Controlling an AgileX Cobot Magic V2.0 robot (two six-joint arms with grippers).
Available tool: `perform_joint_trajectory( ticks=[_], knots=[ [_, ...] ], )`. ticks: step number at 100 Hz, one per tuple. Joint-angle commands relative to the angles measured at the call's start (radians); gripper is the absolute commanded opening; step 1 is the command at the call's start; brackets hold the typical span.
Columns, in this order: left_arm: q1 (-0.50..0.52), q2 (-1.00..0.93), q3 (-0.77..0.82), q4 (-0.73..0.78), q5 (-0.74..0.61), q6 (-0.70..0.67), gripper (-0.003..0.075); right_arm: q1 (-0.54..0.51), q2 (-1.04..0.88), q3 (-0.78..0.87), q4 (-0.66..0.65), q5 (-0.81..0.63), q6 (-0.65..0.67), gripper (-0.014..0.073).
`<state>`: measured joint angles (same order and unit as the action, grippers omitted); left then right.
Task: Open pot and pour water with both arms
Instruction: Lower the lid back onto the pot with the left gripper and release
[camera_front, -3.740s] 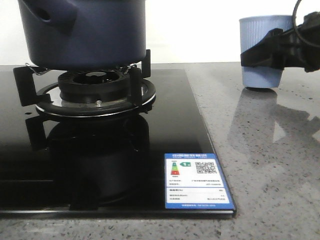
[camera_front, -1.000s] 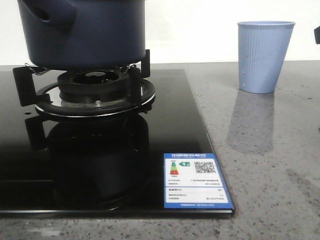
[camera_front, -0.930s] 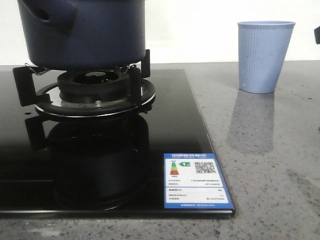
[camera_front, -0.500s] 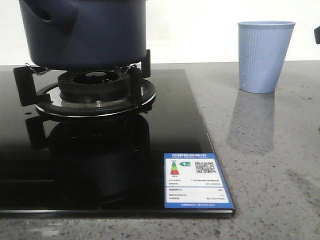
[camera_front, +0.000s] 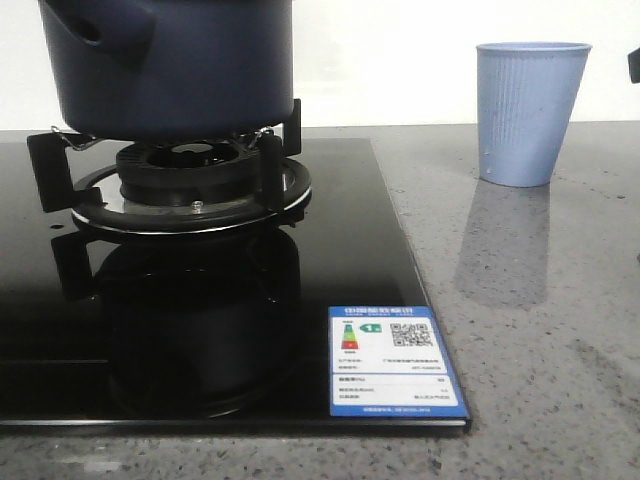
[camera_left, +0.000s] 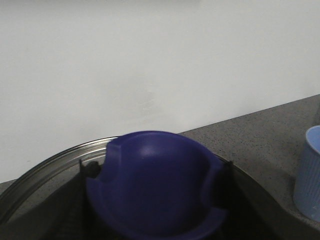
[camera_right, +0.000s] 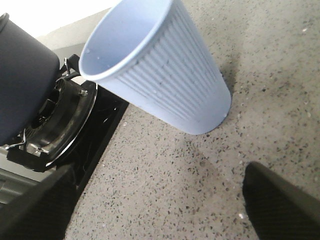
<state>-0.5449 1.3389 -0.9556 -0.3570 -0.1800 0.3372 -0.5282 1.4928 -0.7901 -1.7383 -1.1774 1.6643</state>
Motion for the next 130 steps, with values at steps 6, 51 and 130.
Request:
perform_joint_trajectory(
  ticks=[6, 51, 130],
  knots=[
    [-0.007, -0.049, -0.039, 0.003, -0.063, -0.002, 0.0373, -0.006, -0.036, -0.021, 0.057, -0.095, -0.002, 0.0592],
    [-0.01, -0.039, -0.039, -0.001, -0.057, -0.002, 0.0373, -0.006, -0.036, -0.021, 0.057, -0.095, -0.002, 0.0592],
    [-0.01, -0.073, -0.039, -0.004, -0.042, -0.002, 0.0537, -0.006, -0.038, -0.021, 0.058, -0.095, 0.0, 0.0591]
  ],
)
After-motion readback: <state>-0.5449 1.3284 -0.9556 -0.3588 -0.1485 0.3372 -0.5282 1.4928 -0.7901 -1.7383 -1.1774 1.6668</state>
